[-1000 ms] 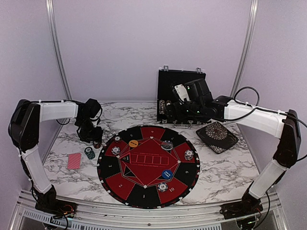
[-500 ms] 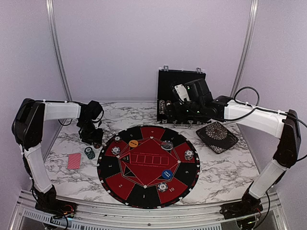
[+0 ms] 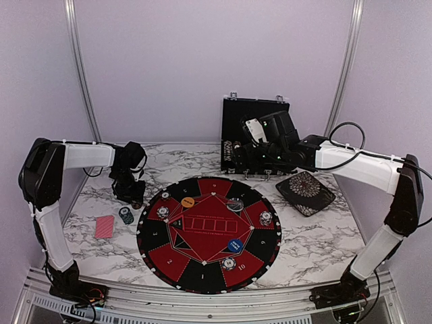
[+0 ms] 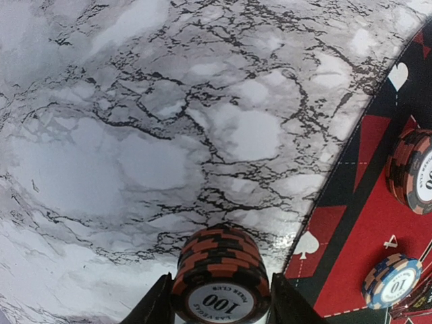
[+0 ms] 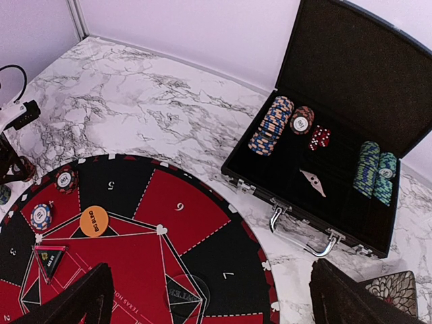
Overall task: Distribute texas hold em gaming equipment
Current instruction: Pick up the pile of poker chips from the pile of poker chips.
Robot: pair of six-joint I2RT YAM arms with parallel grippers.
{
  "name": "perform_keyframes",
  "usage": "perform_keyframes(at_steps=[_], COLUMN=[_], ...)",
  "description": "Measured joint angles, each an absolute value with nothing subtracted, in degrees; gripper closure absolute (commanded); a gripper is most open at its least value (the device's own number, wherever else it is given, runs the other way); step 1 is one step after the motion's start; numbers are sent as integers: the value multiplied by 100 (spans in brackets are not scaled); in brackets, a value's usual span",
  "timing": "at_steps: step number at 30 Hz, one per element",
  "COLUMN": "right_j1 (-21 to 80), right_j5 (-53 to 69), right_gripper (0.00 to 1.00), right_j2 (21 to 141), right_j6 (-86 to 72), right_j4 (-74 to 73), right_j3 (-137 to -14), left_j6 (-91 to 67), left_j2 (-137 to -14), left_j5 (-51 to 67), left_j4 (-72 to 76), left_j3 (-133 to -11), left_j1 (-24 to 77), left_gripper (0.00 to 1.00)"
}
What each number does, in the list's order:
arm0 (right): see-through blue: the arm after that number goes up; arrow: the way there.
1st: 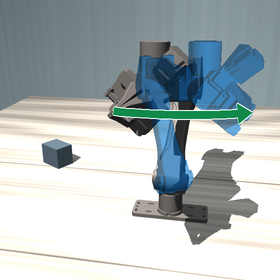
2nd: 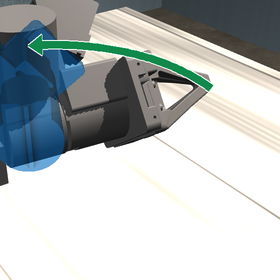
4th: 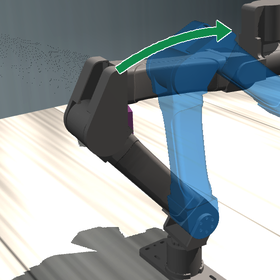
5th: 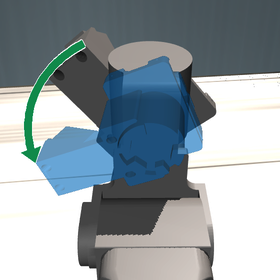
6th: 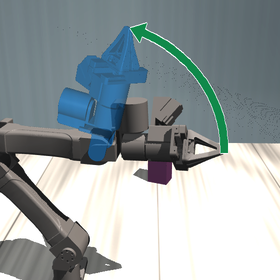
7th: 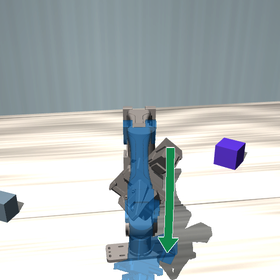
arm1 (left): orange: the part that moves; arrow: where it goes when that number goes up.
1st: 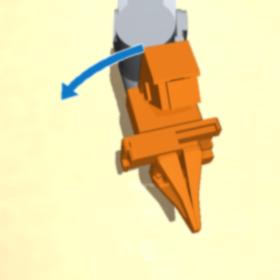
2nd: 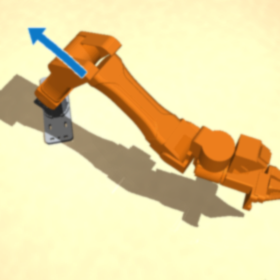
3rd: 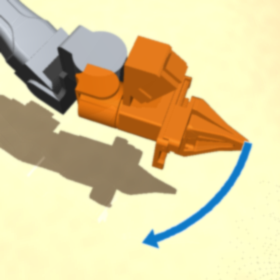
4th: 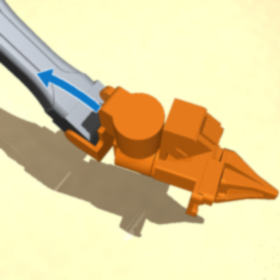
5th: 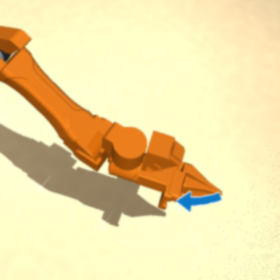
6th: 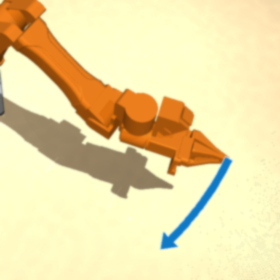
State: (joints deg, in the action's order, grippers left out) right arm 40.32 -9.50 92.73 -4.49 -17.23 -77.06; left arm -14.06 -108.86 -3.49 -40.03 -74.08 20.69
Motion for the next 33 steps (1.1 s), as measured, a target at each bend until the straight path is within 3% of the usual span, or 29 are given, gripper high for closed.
perform_keyframes(at_steps=[14, 33], right_j1=[4032, 4032], right_j5=[-950, -947], right_gripper=[1, 1], right_j2=[9282, 9314], right_j6=[-447, -449], right_j4=[-1734, -1761], right_j3=[-7706, -7712], left_j6=[-1387, -1363], left_j2=[-10886, -10886], left_j5=[-349, -353], left_j4=[-4001, -4003], left_j3=[-7417, -7419], left_j1=[2069, 2069], left_gripper=[62, 66])
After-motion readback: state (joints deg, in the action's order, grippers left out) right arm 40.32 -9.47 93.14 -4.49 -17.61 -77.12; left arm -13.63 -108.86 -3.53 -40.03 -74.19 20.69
